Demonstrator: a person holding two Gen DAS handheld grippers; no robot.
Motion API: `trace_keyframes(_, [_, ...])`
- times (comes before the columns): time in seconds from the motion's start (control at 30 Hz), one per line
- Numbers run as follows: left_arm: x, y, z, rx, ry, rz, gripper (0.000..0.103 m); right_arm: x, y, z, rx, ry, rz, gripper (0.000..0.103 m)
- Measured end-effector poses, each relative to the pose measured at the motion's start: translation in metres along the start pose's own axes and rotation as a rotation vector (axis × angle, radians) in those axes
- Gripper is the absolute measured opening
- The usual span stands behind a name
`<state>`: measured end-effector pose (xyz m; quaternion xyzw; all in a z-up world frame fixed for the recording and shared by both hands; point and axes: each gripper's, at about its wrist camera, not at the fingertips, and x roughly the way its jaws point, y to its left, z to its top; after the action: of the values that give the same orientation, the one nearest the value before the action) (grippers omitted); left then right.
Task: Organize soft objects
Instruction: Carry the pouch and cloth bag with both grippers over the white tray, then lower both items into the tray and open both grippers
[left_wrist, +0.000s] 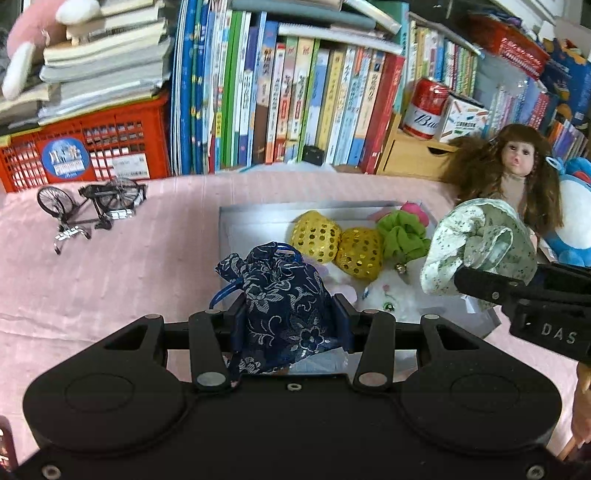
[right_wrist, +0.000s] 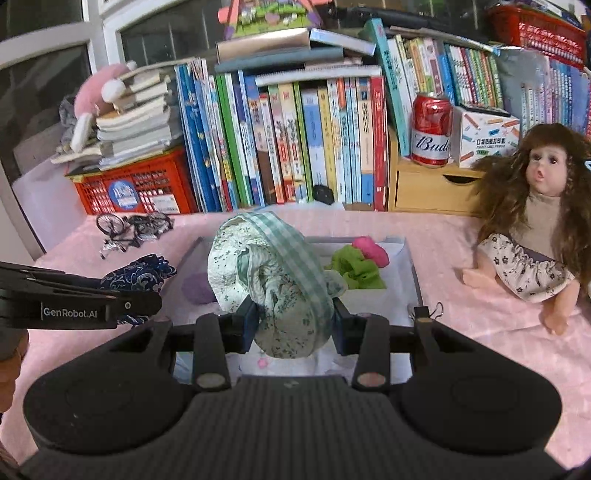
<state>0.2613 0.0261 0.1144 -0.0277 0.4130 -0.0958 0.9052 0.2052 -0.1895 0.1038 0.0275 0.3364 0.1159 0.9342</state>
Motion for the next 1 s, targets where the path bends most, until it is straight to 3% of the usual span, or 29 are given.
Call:
trace_keyframes(0.27, [0.032, 0.003, 0.007, -0.024, 0.053, -0.009, 0.045, 0.033, 0.008, 0.01, -0.023, 0.078, -0.028, 0.048])
trace_keyframes(0.87, [0.065, 0.002, 0.011, 0.006, 0.059, 0.044, 0.048, 0.073, 0.01, 0.011, -0.021, 0.149, -0.063, 0.049])
trace_keyframes(1.0, [0.068, 0.003, 0.01, 0.007, 0.066, 0.049, 0.054, 0.074, 0.009, 0.011, -0.01, 0.143, -0.061, 0.06])
